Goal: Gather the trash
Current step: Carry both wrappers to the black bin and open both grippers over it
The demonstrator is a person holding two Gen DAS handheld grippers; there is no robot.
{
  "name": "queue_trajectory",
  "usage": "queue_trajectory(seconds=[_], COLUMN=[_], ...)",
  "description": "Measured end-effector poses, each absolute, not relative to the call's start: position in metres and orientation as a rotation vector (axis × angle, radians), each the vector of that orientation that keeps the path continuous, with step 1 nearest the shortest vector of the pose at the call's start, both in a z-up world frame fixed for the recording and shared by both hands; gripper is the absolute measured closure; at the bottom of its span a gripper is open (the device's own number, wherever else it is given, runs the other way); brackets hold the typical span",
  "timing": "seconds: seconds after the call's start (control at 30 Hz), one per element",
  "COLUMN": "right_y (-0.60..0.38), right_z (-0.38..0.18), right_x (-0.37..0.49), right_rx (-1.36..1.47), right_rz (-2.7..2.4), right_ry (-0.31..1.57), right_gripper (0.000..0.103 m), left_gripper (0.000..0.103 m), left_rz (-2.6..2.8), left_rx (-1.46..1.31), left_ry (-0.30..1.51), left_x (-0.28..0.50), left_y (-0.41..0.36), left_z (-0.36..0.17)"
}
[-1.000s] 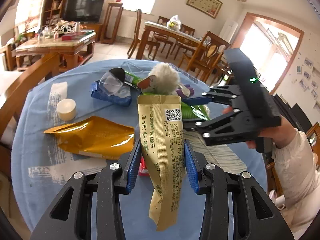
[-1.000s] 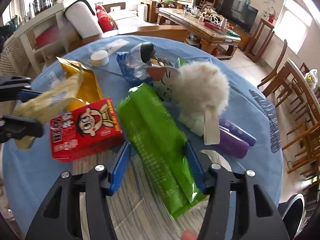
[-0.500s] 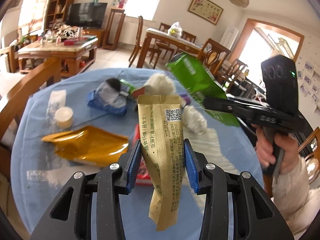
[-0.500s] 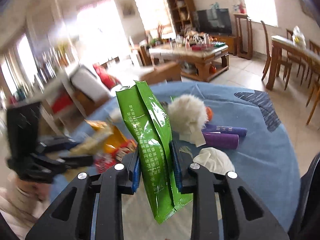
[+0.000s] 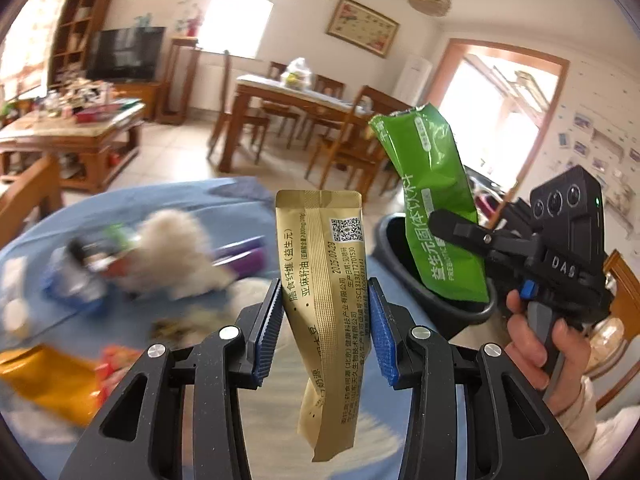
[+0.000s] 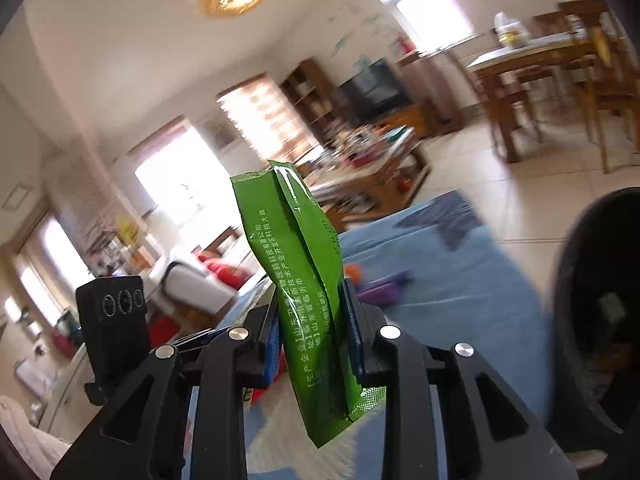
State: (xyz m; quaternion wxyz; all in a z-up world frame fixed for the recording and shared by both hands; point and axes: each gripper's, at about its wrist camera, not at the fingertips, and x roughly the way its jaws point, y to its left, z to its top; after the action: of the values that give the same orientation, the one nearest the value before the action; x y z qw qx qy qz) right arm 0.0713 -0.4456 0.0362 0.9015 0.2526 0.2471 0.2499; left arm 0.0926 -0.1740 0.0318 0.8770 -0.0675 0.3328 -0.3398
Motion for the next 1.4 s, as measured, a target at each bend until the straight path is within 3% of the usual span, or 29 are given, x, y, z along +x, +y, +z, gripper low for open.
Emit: queue_trajectory(seconds=[0.37,0.67,1.07,1.13,1.17,1.2,1.23,1.27,1.3,1.33,1.4], right_y=[-0.568,-0.614,-0.634,-0.636,-0.635,-0.635,-0.635,-0.636,-0.638,-0.639,-0.637], right_z=[0.014,-0.023,-0.044,-0.046,-0.047,-0.048,-0.049,-0.049,-0.050,-0.050,-0.046], right_x=[0.034,0.035,0.032,0.034,0.034,0.036,0.036,0.036,0.035,0.032,0.030], right_rx=[0.637,0.721,0.776,0.782,0.787,0.794,0.798,0.804,0.823,0.835,0.818], right_rz=[0.150,-0.006,-0.049,-0.048,-0.045,-0.035,-0.029,-0.026,-0.023,-0.024,-0.030], right_ry=[0.453,0.471,0.486,0.495,0.502,0.509,0.512,0.514,0.509,0.496,0.489], right_gripper=[0.076,0.076,0.076,0.073,0.073,0.072,0.060,0.046,0.012,0.005,0.005], left_gripper=[0.062,0.062,0.061,0.054,0.039,0.032,0.019,0.014,0.014,0.014,0.014], left_rz=[-0.919,-0.985,-0.964,-0.954,-0.947,-0.933,-0.922,-0.904,-0.899,-0.900,-0.899], left_rx=[-0.141,-0.130,-0.101,-0.090,-0.084,-0.082,-0.082,-0.078,-0.071,-0.062,-0.043], left_ry=[0.787,0.850,0.908,0.902,0.900,0.891,0.878,0.853,0.840,0.833,0.825], left_x=[0.125,0.155,0.186,0.187,0.187,0.186,0.182,0.181,0.178,0.176,0.171], left_y=[-0.322,-0.433,-0.476,-0.475,-0.474,-0.474,-0.472,-0.470,-0.467,-0.465,-0.459], left_z=[0.014,-0.012,-0.042,-0.043,-0.043,-0.041,-0.038,-0.035,-0.032,-0.029,-0.024])
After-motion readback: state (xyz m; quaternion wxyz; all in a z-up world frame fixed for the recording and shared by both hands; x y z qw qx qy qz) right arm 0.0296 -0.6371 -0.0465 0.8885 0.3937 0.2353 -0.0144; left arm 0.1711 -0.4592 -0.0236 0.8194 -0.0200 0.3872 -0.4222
